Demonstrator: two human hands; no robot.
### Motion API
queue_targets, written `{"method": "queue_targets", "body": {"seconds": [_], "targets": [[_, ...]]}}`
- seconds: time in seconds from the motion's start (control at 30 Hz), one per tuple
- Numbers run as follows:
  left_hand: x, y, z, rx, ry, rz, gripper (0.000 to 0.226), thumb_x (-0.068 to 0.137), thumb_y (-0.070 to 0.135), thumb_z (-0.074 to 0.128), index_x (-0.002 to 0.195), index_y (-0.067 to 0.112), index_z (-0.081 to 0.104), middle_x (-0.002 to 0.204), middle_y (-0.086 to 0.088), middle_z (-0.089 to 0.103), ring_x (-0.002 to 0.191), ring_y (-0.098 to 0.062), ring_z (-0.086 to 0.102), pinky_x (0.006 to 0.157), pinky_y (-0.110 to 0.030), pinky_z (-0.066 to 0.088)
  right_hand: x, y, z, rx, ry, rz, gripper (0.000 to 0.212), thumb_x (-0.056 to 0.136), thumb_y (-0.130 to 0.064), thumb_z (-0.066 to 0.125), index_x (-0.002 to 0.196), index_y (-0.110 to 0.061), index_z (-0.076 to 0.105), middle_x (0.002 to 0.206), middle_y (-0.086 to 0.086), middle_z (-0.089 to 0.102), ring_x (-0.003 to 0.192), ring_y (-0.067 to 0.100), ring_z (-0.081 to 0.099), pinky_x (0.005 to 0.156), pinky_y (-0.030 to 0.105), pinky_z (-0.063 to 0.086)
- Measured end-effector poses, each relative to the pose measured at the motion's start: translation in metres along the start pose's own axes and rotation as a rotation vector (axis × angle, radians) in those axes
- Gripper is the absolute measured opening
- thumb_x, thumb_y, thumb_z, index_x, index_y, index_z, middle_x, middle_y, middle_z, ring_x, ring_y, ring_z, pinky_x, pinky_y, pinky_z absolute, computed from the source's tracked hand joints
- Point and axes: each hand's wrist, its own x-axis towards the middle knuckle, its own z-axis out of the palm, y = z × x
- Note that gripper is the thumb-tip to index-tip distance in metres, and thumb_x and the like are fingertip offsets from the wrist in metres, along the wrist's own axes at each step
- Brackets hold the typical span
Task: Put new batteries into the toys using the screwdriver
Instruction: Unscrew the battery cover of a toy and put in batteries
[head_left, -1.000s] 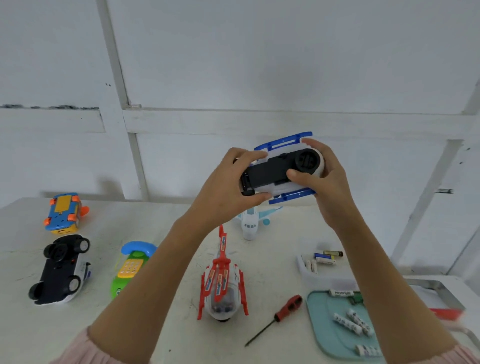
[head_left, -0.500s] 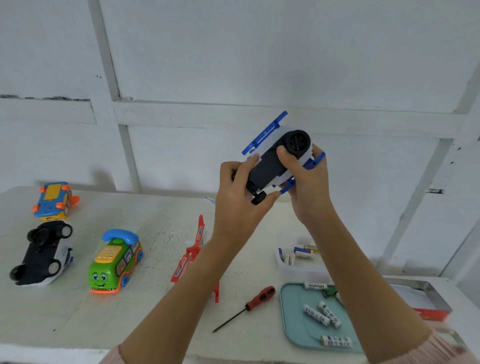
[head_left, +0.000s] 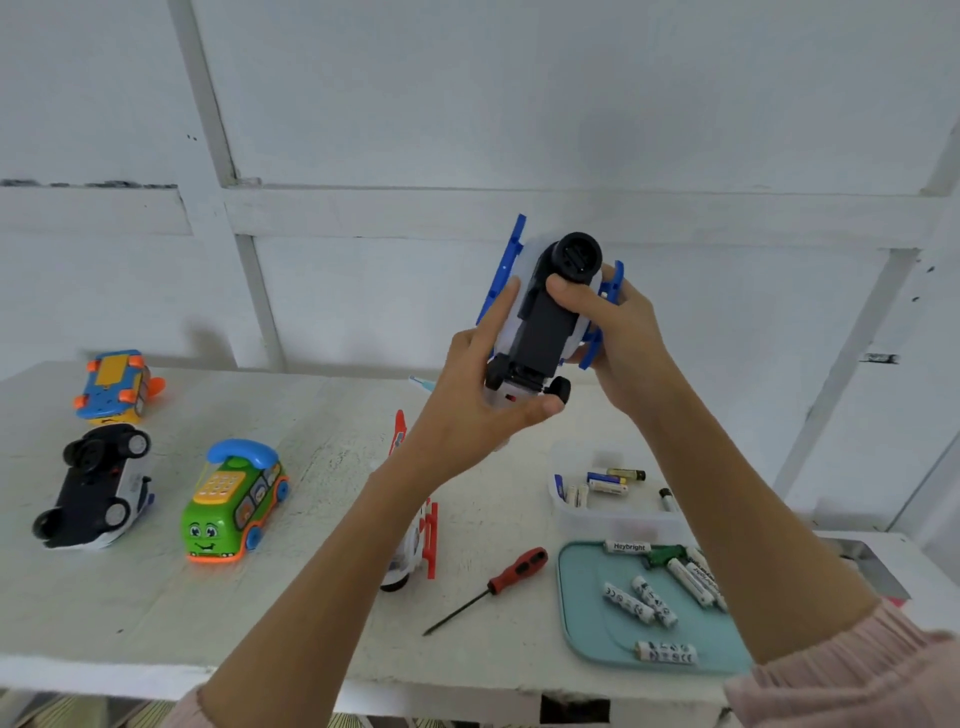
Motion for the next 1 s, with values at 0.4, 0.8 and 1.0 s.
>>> {"method": "queue_targets", "body": {"seconds": [0.4,0.8,1.0], "targets": [[-0.005,-0.007,0.001,-0.096,-0.094,0.048,0.097,0.084,0.032,0.061,0.140,0.045,-0.017,0.119,0.053,0.040,0.100,0.001,0.063,0.091,-0.022,0.050,0.000,-0.003,0.010,-0.167,-0.082,0.006,0.046,0.071,-0.023,0.075,0.114,-0.019,0.058,0.104,0.008,0.068,0.094,0.025,0.067,0.077,0.042,0.057],[-0.021,-0.015,0.009,-0.119,0.118,-0.005,0.081,0.079,0.036,0.062,0.133,0.057,0.004,0.110,0.004,0.060,0.086,-0.001,0.065,0.077,-0.013,0.050,-0.005,0.004,0.024,-0.141,0.001,-0.033,0.039,0.077,-0.016,0.072,0.113,-0.016,0.058,0.100,0.004,0.068,0.089,0.019,0.067,0.063,0.026,0.055],[-0.021,-0.021,0.008,-0.084,0.116,-0.032,0.086,0.087,0.021,0.067,0.138,0.054,0.006,0.095,0.038,0.058,0.084,-0.009,0.068,0.076,-0.018,0.054,-0.005,0.010,0.022,-0.154,-0.029,0.001,0.037,0.080,-0.017,0.069,0.115,-0.017,0.056,0.103,0.006,0.067,0.093,0.021,0.067,0.073,0.036,0.057]]}}
